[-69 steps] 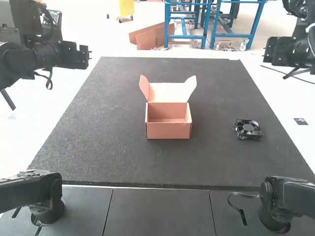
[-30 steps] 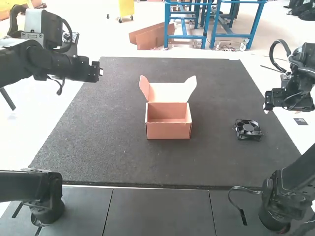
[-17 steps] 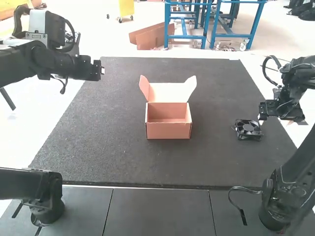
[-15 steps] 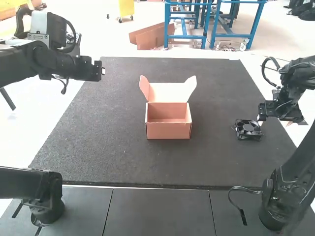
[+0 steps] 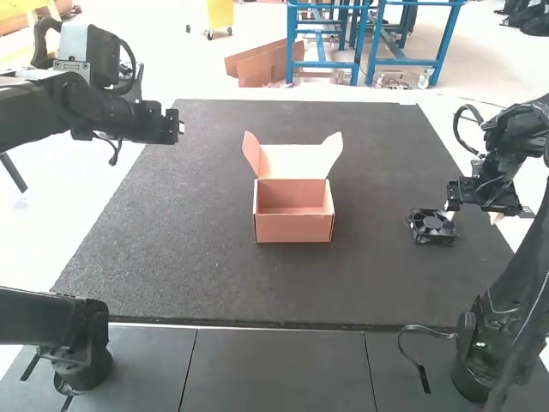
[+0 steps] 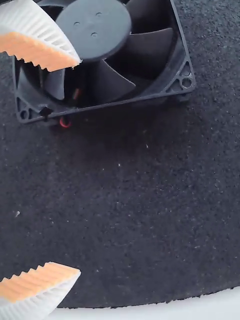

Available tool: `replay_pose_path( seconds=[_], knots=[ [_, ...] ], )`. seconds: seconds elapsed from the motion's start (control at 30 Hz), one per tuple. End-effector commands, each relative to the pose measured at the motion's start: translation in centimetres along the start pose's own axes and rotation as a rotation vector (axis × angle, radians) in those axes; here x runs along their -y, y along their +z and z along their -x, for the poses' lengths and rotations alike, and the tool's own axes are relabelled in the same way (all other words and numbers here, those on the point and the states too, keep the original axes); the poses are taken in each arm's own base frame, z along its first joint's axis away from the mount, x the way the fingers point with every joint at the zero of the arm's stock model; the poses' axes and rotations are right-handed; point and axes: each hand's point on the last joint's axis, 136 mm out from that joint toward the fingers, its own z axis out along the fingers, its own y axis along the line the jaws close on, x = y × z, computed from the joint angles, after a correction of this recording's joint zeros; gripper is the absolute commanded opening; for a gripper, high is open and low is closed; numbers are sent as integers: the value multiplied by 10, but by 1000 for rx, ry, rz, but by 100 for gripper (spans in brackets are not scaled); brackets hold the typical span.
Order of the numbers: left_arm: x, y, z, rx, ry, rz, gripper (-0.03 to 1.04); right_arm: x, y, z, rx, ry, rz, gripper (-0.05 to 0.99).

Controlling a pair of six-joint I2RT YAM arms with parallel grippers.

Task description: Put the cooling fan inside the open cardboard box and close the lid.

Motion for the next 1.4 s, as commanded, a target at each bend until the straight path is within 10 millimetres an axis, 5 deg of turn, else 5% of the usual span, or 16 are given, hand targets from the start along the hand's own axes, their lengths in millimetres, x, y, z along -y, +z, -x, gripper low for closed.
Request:
replay_pose_path(
  seconds=[0.0, 0.8, 1.3, 1.37],
  knots=[
    [-2, -9, 19, 50, -16, 2, 97, 3, -2, 13, 27, 29, 7, 88],
    [-2, -12, 24, 56, -16, 0, 97, 7, 16, 22, 6, 57, -10, 88],
    [-2, -11, 23, 56, -16, 0, 97, 9, 33, -11, -135, 54, -44, 88],
    [-2, -12, 24, 57, -17, 0, 97, 8, 35, -14, -146, 65, -42, 80]
  ],
)
